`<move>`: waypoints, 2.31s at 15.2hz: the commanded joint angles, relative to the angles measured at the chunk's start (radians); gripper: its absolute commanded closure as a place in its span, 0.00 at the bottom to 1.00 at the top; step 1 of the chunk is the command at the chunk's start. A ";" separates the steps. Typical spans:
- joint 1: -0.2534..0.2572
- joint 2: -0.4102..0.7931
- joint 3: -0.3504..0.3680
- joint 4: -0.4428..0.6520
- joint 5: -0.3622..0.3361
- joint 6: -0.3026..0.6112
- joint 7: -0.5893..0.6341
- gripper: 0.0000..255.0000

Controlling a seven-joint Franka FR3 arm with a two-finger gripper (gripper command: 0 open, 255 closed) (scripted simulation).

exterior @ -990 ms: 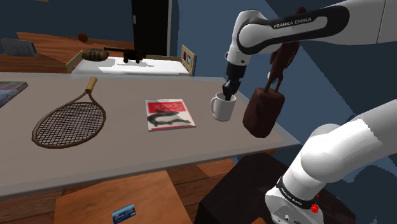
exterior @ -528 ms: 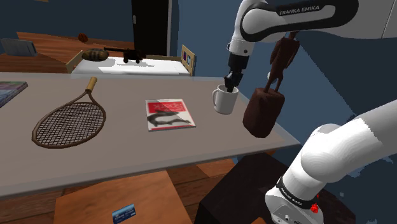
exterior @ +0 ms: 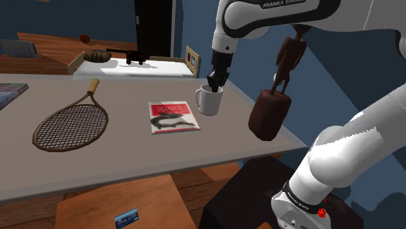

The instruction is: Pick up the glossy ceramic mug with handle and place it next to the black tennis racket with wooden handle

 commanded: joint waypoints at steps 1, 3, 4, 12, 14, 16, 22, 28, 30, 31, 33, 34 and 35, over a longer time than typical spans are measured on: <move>0.015 0.053 0.027 0.054 0.007 0.002 0.041 1.00; 0.028 0.109 0.052 0.111 0.009 0.003 0.080 1.00; 0.035 0.138 0.064 0.141 0.009 0.003 0.099 1.00; 0.098 0.392 0.145 0.430 -0.024 -0.026 0.255 1.00; 0.118 0.463 0.159 0.519 -0.041 -0.044 0.293 1.00; 0.141 0.539 0.172 0.618 -0.059 -0.067 0.329 1.00; 0.235 0.807 0.191 1.002 -0.125 -0.186 0.425 1.00; 0.288 0.951 0.187 1.191 -0.154 -0.230 0.454 1.00; 0.283 0.940 0.187 1.146 -0.152 -0.196 0.453 1.00; 0.280 0.936 0.187 1.126 -0.151 -0.180 0.453 1.00; 0.277 0.930 0.187 1.088 -0.150 -0.149 0.453 1.00; 0.275 0.927 0.187 1.070 -0.150 -0.134 0.453 1.00; 0.273 0.925 0.187 1.053 -0.149 -0.119 0.452 1.00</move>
